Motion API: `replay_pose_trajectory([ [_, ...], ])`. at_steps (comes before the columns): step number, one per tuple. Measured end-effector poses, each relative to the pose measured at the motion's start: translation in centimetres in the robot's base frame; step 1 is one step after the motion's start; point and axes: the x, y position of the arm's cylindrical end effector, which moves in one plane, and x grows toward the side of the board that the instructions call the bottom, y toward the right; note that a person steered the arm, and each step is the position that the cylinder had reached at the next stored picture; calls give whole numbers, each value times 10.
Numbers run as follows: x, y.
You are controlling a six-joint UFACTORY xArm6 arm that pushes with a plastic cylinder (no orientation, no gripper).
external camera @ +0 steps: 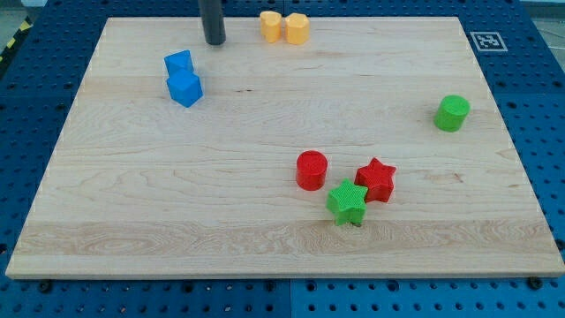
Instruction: Move the blue triangle towards the bottom of the yellow heart
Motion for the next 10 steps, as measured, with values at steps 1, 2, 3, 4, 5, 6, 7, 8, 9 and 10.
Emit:
replay_pose_trajectory([
  [1, 0, -19],
  [2, 0, -37],
  [3, 4, -41],
  [4, 21, -56],
  [5, 24, -63],
  [6, 25, -63],
  [7, 32, -63],
  [8, 32, -63],
  [9, 34, -63],
  [10, 43, -63],
])
